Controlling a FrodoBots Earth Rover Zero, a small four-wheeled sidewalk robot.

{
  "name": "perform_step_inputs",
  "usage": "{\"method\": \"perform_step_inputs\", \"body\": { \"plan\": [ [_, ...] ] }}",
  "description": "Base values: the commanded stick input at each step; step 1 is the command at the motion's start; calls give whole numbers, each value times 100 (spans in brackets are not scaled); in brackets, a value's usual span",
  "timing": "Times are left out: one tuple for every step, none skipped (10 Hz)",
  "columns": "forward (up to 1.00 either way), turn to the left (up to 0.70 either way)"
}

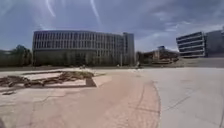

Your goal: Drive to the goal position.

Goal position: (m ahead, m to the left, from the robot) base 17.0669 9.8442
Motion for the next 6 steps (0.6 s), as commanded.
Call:
{"method": "perform_step_inputs", "body": {
  "plan": [
    [50, 0],
    [50, 0],
    [50, 0],
    [50, 0],
    [50, 0],
    [50, 0]
  ]
}}
